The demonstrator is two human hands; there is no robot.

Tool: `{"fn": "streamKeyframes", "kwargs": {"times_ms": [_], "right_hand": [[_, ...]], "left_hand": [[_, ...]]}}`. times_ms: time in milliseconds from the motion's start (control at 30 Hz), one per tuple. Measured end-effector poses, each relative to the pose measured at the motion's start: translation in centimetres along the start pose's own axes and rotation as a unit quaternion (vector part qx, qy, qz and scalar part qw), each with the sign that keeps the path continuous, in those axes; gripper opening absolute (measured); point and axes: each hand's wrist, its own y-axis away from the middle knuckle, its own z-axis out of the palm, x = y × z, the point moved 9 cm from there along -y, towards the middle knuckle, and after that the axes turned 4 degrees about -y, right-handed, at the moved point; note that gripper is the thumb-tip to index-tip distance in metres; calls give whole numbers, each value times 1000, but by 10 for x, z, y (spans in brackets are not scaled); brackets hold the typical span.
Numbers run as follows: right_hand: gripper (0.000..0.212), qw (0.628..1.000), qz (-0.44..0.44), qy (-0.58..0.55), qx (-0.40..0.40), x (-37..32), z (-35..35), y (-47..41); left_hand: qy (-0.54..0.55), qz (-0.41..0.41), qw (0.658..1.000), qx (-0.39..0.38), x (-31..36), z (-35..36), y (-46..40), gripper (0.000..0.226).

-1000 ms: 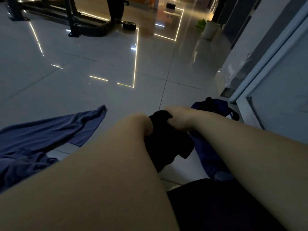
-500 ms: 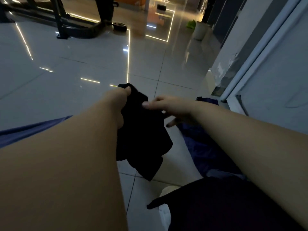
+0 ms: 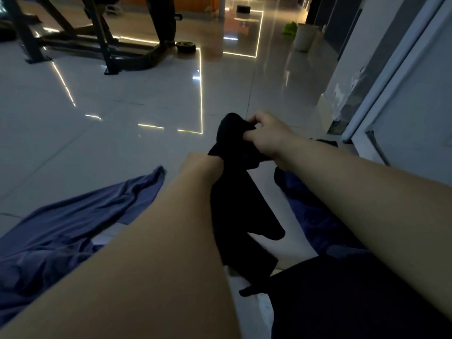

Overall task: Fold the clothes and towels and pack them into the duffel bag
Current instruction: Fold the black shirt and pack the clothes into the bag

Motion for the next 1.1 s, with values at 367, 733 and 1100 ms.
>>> {"fn": "streamKeyframes", "kwargs": {"times_ms": [367, 733, 1100], "right_hand": [[14, 992, -16, -121, 42, -70, -6, 7], [22, 982, -83, -168, -17, -93, -48, 22], [13, 980, -186, 67, 31, -103, -83, 21]], "left_hand": [[-12, 276, 959, 56, 76, -42, 41, 58], [-2, 312, 945, 98, 102, -69, 49, 32], [-120, 330, 926, 141, 86, -105, 55, 6]]}}
